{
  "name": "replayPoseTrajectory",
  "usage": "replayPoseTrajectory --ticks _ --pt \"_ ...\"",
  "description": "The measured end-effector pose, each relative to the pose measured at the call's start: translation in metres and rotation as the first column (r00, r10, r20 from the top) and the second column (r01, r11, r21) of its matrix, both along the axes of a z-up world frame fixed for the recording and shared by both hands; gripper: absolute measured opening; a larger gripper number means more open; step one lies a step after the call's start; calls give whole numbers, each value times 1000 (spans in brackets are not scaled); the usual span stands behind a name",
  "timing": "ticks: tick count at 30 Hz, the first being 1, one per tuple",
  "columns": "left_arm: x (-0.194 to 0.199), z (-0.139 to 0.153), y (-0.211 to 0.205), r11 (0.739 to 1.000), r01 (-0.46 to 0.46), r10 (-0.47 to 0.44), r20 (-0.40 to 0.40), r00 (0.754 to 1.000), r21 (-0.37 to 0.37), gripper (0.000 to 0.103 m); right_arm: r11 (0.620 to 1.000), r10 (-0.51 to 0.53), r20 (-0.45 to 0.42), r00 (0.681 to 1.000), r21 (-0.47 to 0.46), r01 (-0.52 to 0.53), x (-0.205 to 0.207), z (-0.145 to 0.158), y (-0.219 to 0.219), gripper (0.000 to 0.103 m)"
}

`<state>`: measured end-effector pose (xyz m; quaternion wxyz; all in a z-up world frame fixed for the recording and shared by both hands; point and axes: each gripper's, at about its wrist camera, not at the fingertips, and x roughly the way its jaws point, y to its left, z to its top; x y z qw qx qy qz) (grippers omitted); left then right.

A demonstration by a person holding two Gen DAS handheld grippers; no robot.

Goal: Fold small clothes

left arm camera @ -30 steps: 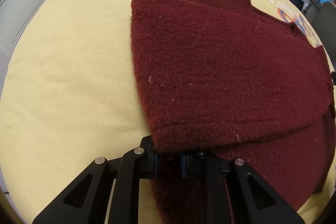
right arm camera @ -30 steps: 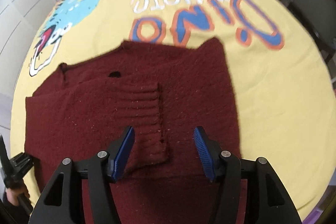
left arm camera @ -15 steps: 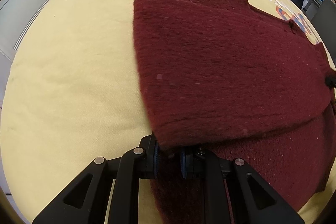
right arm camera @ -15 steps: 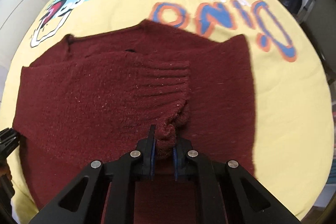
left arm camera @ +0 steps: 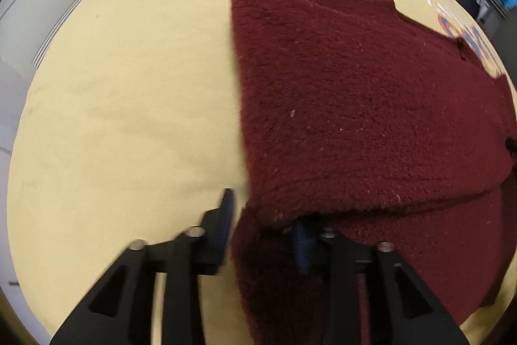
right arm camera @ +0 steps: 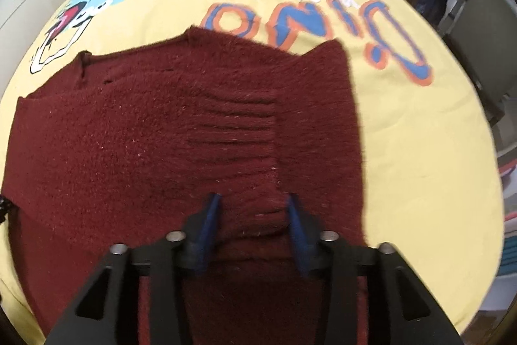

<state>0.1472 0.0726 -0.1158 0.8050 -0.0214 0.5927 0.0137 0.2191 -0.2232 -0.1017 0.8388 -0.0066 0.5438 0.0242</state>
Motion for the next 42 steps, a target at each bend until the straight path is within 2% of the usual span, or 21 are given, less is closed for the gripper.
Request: replayPoseTrajectory --ticks 1,2,3,6,7,10,11,14,17,20,23,25,27,31,33,38,42 --pt "-3 4 1 1000 -5 5 6 1000 -6 64 1000 4 10 1000 1 -4 -4 4 -1 58" --pt "-7 11 2 1000 -9 10 23 1000 -14 82 1000 9 25 1000 3 -10 -9 11 -3 72" --pt "-12 19 2 1000 -11 12 41 999 -24 87 1000 16 38 999 7 -16 -12 15 -4 82" --pt "-24 45 0 998 -15 21 100 995 -61 92 999 43 80 996 17 -44 -25 27 -2 83" --pt "-26 51 -2 998 -13 20 113 993 -64 102 999 49 88 995 16 -51 -29 30 -2 84" --pt "-24 70 -23 998 31 -22 157 987 -55 102 998 57 107 993 25 -60 -31 34 10 94" --pt "-22 75 -34 998 51 -42 174 984 -46 102 998 60 116 991 29 -64 -31 36 14 102" --pt "-18 77 -64 996 85 -79 210 975 -20 102 996 81 132 988 24 -85 -33 35 33 103" --pt "-1 61 -91 993 119 -111 196 974 -26 102 993 112 122 986 17 -114 -28 25 55 103" --pt "17 30 -108 990 142 -142 167 976 10 102 991 136 112 984 -3 -136 -25 12 73 103" --pt "27 -2 -112 990 136 -140 113 984 41 102 986 166 80 983 7 -167 -19 -11 87 103" --pt "23 -14 -110 989 129 -135 100 986 68 102 985 172 74 982 -23 -171 -17 -22 91 103" --pt "20 -18 -106 990 126 -133 123 983 65 102 986 163 81 983 -33 -161 -17 -30 85 103" --pt "16 -18 -94 990 116 -125 131 983 80 102 995 96 82 992 5 -97 -16 -37 55 103" --pt "15 -19 -83 994 96 -103 129 986 60 102 997 73 85 994 28 -76 -17 -39 37 103" --pt "14 -18 -70 995 94 -95 131 987 15 102 999 45 98 994 16 -47 -23 -37 9 102" --pt "13 -19 -72 995 97 -97 113 989 11 102 998 44 72 996 39 -46 -23 -46 7 102"
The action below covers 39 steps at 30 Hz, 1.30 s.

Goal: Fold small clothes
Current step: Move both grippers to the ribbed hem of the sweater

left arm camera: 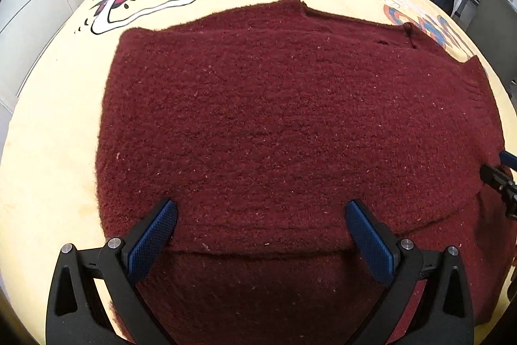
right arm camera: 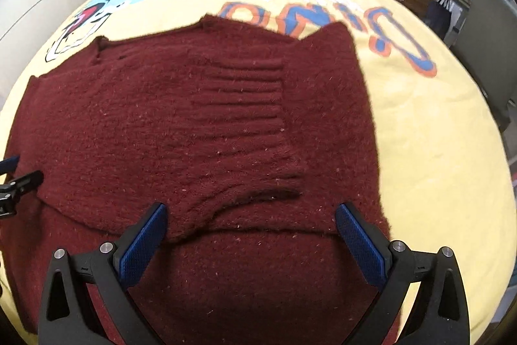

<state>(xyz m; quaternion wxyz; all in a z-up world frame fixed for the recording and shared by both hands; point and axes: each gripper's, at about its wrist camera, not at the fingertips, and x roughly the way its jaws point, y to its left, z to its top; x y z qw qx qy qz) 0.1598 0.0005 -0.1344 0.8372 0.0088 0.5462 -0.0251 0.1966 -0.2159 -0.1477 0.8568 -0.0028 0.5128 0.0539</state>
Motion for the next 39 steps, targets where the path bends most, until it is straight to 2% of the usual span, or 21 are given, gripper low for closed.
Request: replayPoseTrajectory --ticks 4,7,9,11,18,22,27,30,33,39 --pt "4 4 -2 1000 -2 2 -23 1000 8 102 999 -16 -32 999 30 17 -1 -3 2 103" --pt "-7 16 -4 1000 7 -7 -24 1000 -16 102 999 33 -97 995 20 -31 -2 3 3 103" --pt "-20 24 -2 999 7 -8 -27 1000 -46 102 999 37 -79 996 -12 -38 -13 11 1 103" --pt "-36 32 3 999 0 -1 -28 1000 -41 102 999 30 -54 998 -35 -32 -26 18 -1 103" --pt "-105 50 26 1000 -15 14 -22 1000 -28 102 1000 -5 -19 1000 -21 5 -103 37 -26 103" --pt "-140 48 37 999 -43 42 -41 998 -32 102 999 -29 -15 999 -26 28 -144 43 -40 103" --pt "-175 35 46 996 -74 70 -96 993 -44 102 996 -87 -25 996 14 87 -180 44 -59 103" --pt "-190 24 51 993 -103 95 -134 986 -56 102 992 -111 -53 992 51 114 -193 38 -65 103" --pt "-203 15 50 995 -80 69 -158 985 -61 102 991 -113 -100 989 59 119 -201 23 -66 103" --pt "-206 -2 46 990 -99 75 -207 975 -105 102 989 -114 -181 977 77 129 -203 -1 -66 103"
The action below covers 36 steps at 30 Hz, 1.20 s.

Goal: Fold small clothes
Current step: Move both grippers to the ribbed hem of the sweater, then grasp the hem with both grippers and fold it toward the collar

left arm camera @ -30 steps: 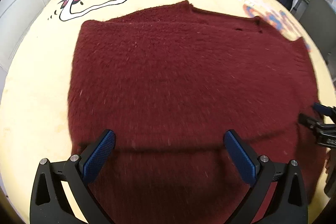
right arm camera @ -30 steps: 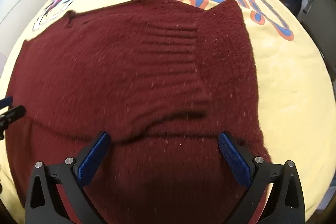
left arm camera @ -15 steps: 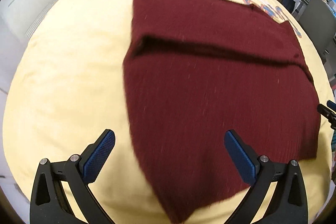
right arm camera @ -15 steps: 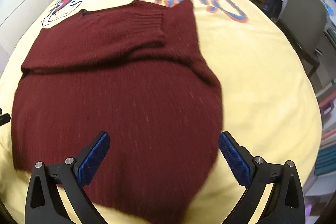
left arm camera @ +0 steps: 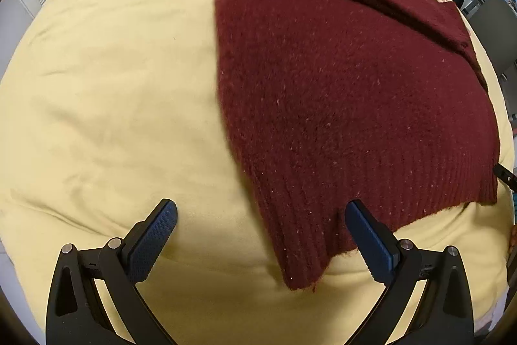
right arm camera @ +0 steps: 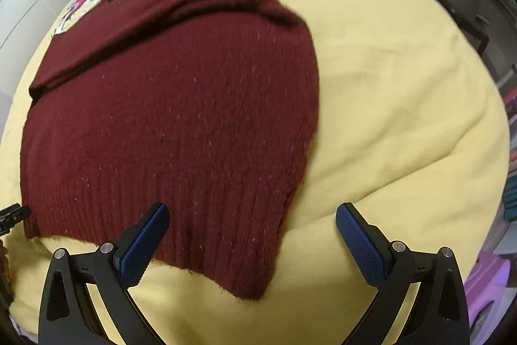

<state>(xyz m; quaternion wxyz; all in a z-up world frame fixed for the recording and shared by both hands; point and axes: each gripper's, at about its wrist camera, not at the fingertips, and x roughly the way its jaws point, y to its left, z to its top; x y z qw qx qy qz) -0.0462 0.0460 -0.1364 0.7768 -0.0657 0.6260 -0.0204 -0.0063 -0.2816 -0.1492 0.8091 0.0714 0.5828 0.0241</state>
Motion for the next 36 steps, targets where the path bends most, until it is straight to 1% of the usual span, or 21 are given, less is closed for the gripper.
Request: replayPoseTrajectory --ticks 3,4,5,6,7,8,9,11,12,13,16,19,22,24,25,28,30,32,35,36 --pt "7 -6 -9 999 27 -28 -15 999 -39 101 1000 -4 -42 999 26 5 2 -9 -1 102" --pt "9 -9 -11 998 34 -35 -19 999 -47 97 1000 -8 -55 998 20 9 3 -11 -1 99" --pt "11 -11 -15 998 40 -41 -26 999 -44 88 1000 -11 -67 998 9 11 3 -12 0 86" --pt "12 -14 -18 998 53 -54 -34 998 -33 84 1000 -12 -87 996 0 12 4 -15 1 63" --pt "13 -14 -22 997 66 -67 -32 997 -26 75 1000 -5 -106 994 16 7 4 -18 2 52" --pt "16 -13 -23 997 77 -78 -24 997 -26 65 998 10 -119 993 57 -3 5 -20 3 39" --pt "17 -11 -26 995 88 -89 -15 996 -38 58 997 21 -123 992 79 -12 6 -21 4 26" --pt "16 -5 -30 990 113 -113 14 994 -82 19 994 45 -124 991 105 -32 6 -20 7 15" --pt "16 -3 -32 988 119 -117 23 993 -99 12 994 53 -118 992 104 -41 5 -17 8 13" --pt "16 0 -33 986 123 -121 28 992 -108 11 993 61 -109 992 108 -49 6 -13 10 12" --pt "18 9 -37 984 142 -138 45 989 -111 10 989 71 -82 994 133 -59 7 0 9 12" --pt "19 25 -32 980 138 -128 76 989 -143 9 984 69 -34 997 167 -62 11 19 5 11" --pt "32 45 -30 975 146 -127 118 985 -168 9 977 82 17 997 195 -84 20 42 5 11" --pt "38 59 -34 972 148 -122 145 982 -181 9 975 87 61 994 200 -97 30 61 4 11" --pt "47 65 -37 971 146 -116 157 981 -188 9 975 87 83 993 198 -102 35 70 5 11" --pt "63 89 -32 969 128 -84 204 975 -210 9 974 79 143 987 202 -107 53 95 1 11" --pt "80 104 -31 970 120 -69 239 969 -210 9 975 62 179 982 198 -98 72 115 -3 11" --pt "92 120 -29 973 122 -67 271 960 -195 9 976 49 214 976 199 -93 91 127 -5 11" --pt "111 144 0 975 107 -42 314 949 -192 9 977 26 268 963 196 -81 117 146 -12 11" --pt "115 148 2 977 99 -31 329 944 -191 9 978 22 280 960 192 -78 126 152 -17 11"
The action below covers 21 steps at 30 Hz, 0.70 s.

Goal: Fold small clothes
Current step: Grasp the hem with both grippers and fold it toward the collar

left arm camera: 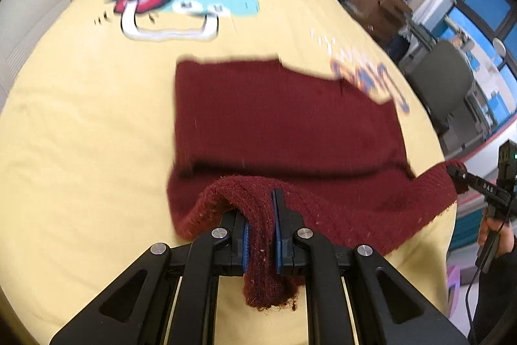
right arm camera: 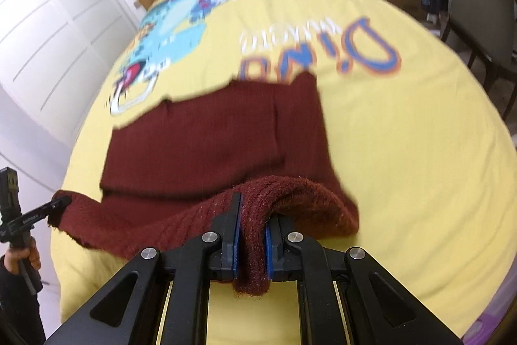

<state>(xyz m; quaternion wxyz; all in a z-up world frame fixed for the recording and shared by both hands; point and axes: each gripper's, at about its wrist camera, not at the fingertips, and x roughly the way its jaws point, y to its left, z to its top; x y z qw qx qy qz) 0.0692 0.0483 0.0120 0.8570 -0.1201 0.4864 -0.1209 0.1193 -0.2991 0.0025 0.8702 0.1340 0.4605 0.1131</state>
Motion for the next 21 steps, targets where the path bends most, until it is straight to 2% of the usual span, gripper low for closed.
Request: replayPoseTrajectory --ticks 5,9,11,16,20,21 --pt "42 18 17 999 -45 45 36 998 -11 9 1000 -16 31 999 -22 17 52 13 0 11" --pt "73 20 18 997 -40 37 39 999 73 9 997 -17 6 1000 -75 17 98 8 11 10" --pt "85 9 17 995 -50 49 20 999 89 9 996 -18 -21 1000 -90 16 115 0 16 10" --pt "114 -34 14 982 -75 79 -15 997 173 9 991 -36 -131 991 -135 18 149 -42 28 11" --pt "123 -72 9 972 -83 100 -65 993 222 11 982 -56 -198 979 -186 19 158 -75 37 14" --pt "124 -80 8 970 -85 105 -78 991 229 11 982 -54 -206 977 -189 14 157 -81 38 19"
